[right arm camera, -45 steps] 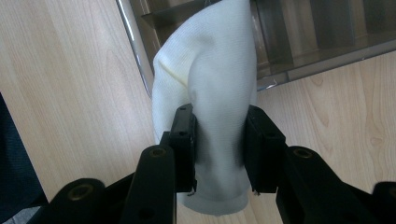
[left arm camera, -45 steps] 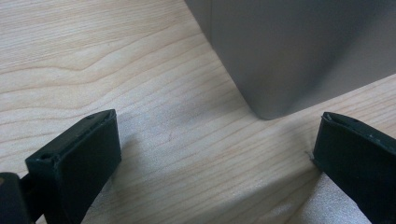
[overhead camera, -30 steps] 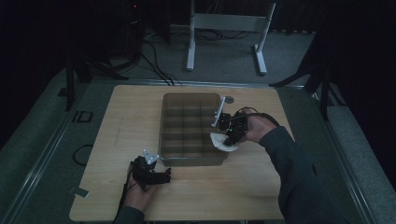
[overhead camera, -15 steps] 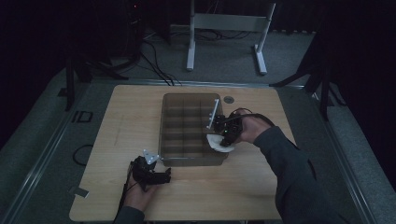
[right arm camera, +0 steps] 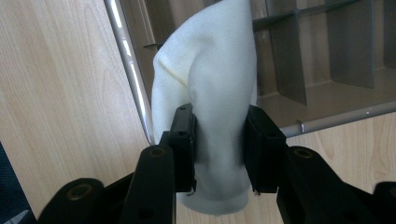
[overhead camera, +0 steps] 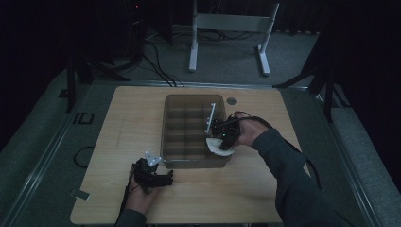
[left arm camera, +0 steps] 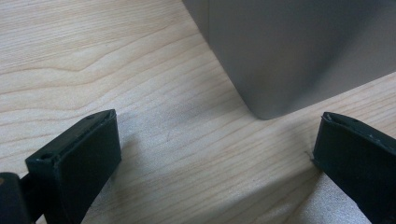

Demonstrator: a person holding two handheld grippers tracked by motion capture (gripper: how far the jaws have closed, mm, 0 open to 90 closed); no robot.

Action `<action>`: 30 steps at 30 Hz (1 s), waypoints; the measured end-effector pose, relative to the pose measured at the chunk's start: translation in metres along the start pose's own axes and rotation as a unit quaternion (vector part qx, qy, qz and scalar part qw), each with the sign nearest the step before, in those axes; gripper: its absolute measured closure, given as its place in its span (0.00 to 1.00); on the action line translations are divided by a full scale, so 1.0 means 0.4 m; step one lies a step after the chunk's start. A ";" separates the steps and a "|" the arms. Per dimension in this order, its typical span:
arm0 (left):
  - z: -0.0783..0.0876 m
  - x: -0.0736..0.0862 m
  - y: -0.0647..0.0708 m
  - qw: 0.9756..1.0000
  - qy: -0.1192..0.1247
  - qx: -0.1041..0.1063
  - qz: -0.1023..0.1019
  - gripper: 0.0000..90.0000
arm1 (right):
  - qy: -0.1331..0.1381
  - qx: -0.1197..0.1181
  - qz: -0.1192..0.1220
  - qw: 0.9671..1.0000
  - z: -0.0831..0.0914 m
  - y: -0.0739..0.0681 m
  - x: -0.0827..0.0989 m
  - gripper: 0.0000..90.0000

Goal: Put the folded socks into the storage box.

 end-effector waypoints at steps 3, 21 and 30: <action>0.000 0.000 0.000 1.000 -0.001 0.000 -0.001 0.01 | -0.001 -0.001 0.002 1.000 -0.006 -0.001 -0.008 0.75; 0.000 0.000 0.000 1.000 0.000 0.001 -0.001 0.01 | -0.023 -0.017 0.010 1.000 -0.049 -0.010 -0.040 0.75; 0.000 0.000 0.001 1.000 0.000 0.001 0.000 0.01 | -0.034 -0.024 0.011 0.999 -0.061 -0.009 -0.046 0.75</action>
Point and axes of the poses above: each handheld gripper's, and its own axes: z roughly backward along the jaws, x roughly out of its underside, y roughly to its right, the point moved 4 cm from there along -z, roughly forward along the jaws, and after that the axes turned 9 degrees about -y, right-handed, at the moved point
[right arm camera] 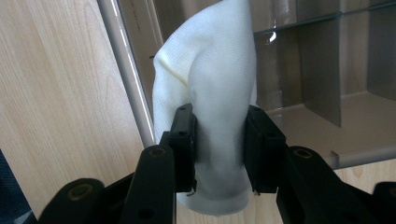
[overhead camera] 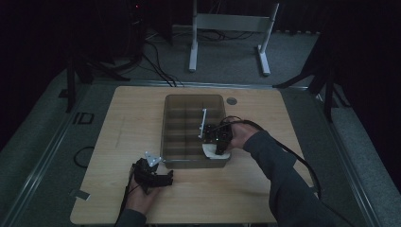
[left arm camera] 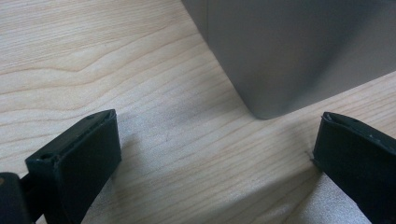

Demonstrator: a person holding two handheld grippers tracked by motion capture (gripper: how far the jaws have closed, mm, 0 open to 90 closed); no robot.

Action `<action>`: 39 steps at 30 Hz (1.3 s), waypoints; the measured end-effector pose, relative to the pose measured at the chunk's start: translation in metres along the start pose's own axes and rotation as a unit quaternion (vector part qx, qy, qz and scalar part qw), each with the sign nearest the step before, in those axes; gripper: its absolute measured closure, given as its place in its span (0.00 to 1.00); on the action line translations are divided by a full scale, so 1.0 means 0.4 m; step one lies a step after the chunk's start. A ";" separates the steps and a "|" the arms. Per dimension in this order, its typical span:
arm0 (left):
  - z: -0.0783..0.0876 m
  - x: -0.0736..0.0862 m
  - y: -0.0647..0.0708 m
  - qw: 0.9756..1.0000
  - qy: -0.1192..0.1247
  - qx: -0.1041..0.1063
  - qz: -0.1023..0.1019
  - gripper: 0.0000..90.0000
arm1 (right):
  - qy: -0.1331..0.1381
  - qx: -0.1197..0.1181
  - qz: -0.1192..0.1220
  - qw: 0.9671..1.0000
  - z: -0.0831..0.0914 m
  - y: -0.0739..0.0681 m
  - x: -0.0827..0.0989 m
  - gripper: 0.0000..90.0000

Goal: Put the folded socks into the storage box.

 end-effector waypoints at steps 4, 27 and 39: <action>0.000 0.000 0.000 1.000 0.000 0.000 0.000 0.01 | -0.006 -0.001 0.003 1.000 -0.011 0.000 -0.007 0.75; 0.000 0.000 0.001 1.000 0.001 0.001 -0.001 0.01 | -0.047 -0.011 0.008 0.999 -0.072 -0.001 -0.036 0.76; 0.000 0.000 0.001 1.000 0.001 0.001 -0.001 0.01 | -0.053 -0.020 0.003 0.998 -0.083 0.003 -0.041 0.73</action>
Point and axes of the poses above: each handheld gripper's, and its own axes: z roughly backward along the jaws, x roughly out of its underside, y roughly to its right, the point moved 4 cm from there along -z, roughly forward along the jaws, and after that the axes turned 9 degrees about -y, right-handed, at the moved point
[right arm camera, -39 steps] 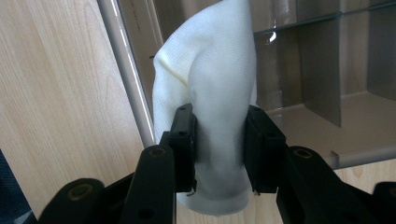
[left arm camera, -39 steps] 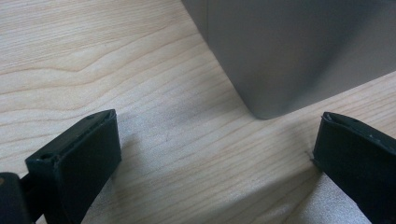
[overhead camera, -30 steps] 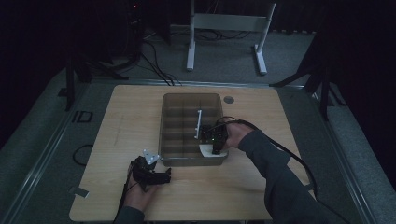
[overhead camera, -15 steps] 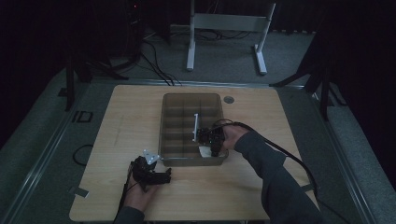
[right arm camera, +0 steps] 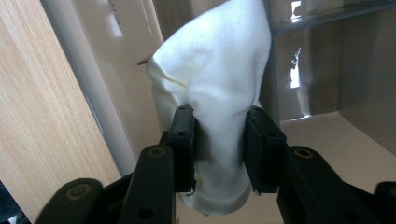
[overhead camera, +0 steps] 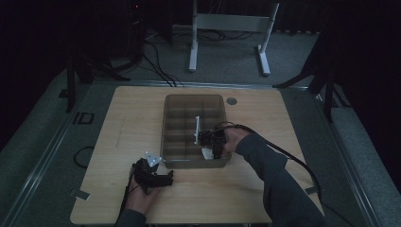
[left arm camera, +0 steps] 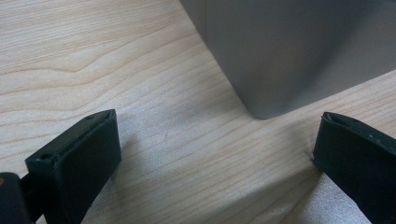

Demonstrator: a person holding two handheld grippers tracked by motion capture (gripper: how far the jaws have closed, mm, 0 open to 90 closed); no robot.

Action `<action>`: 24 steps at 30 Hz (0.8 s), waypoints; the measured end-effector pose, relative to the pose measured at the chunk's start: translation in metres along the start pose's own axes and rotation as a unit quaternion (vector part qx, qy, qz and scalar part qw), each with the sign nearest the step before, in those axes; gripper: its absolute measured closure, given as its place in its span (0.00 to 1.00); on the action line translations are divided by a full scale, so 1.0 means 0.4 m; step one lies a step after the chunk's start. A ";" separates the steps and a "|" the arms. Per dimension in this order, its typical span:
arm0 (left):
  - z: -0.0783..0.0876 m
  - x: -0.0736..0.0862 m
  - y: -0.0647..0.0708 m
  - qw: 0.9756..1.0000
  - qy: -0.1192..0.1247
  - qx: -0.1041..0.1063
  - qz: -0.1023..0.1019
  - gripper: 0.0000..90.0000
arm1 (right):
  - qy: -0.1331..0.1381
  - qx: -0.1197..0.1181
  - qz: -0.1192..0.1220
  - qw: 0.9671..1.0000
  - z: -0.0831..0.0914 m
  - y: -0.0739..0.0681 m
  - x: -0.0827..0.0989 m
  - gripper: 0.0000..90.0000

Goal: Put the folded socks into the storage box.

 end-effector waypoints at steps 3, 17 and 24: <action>0.000 0.000 0.000 1.000 0.000 0.000 0.000 0.01 | 0.007 0.003 -0.003 1.000 0.005 0.004 0.003 0.67; 0.000 0.000 0.000 1.000 -0.001 0.001 -0.001 0.01 | 0.060 -0.001 -0.008 0.998 0.070 -0.002 0.027 0.57; 0.000 0.000 0.000 1.000 -0.001 0.001 -0.001 0.01 | 0.067 0.015 -0.007 0.998 0.078 0.000 0.012 0.70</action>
Point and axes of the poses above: each handheld gripper's, and its own axes: z roughly backward along the jaws, x roughly out of its underside, y roughly to its right, the point moved 4 cm from there along -z, roughly forward along the jaws, and after that the axes turned 9 degrees about -y, right-handed, at the moved point
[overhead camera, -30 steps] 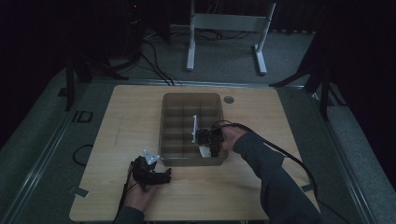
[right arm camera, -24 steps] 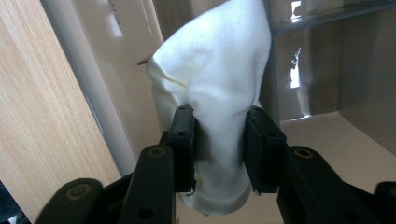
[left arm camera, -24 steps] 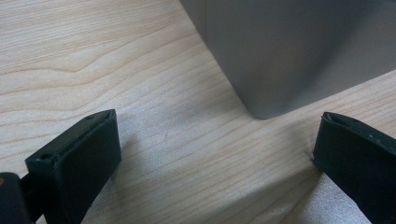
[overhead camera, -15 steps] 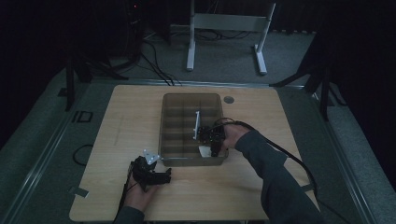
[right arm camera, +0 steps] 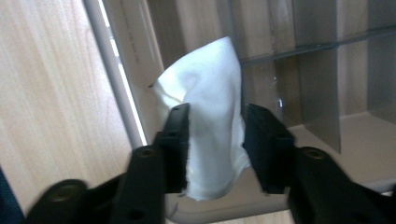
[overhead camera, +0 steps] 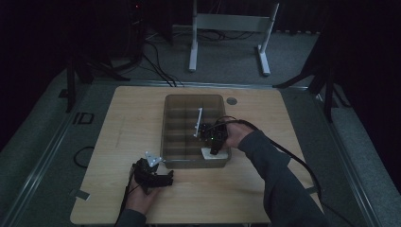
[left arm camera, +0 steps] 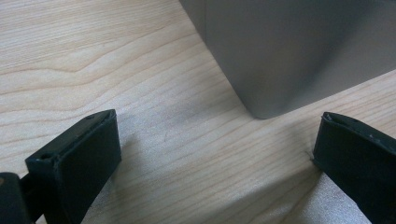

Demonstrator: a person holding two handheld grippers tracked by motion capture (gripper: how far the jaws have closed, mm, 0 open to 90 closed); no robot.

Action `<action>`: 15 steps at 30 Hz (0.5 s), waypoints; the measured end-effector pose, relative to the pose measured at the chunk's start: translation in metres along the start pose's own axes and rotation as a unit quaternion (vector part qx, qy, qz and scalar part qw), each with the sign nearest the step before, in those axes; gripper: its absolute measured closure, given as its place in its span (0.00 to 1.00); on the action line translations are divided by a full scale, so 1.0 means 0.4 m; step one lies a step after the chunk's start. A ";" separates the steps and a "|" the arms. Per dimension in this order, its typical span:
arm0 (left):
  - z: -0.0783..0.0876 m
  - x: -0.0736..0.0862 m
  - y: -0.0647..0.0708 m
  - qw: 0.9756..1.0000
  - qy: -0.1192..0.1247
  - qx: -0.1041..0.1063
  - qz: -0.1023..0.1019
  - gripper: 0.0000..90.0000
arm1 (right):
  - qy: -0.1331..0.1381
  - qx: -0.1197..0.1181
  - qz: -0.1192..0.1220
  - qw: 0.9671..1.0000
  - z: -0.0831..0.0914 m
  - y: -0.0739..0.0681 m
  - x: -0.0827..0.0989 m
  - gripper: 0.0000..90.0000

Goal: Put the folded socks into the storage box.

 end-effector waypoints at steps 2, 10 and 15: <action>0.000 0.000 0.000 1.000 0.000 0.000 0.000 0.01 | -0.003 0.003 0.003 1.000 -0.006 0.003 -0.003 0.74; 0.000 0.000 0.000 1.000 0.000 0.000 0.000 0.01 | -0.008 -0.001 -0.001 1.000 -0.020 0.011 -0.012 0.72; 0.000 0.000 0.000 1.000 0.001 0.000 0.000 0.01 | -0.020 -0.007 0.005 1.000 -0.036 0.008 -0.019 0.80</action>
Point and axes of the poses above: each handheld gripper's, and its own axes: z roughly backward along the jaws, x roughly out of its underside, y roughly to its right, the point moved 4 cm from there along -z, roughly forward along the jaws, and after that the axes turned 9 degrees about -y, right-handed, at the moved point
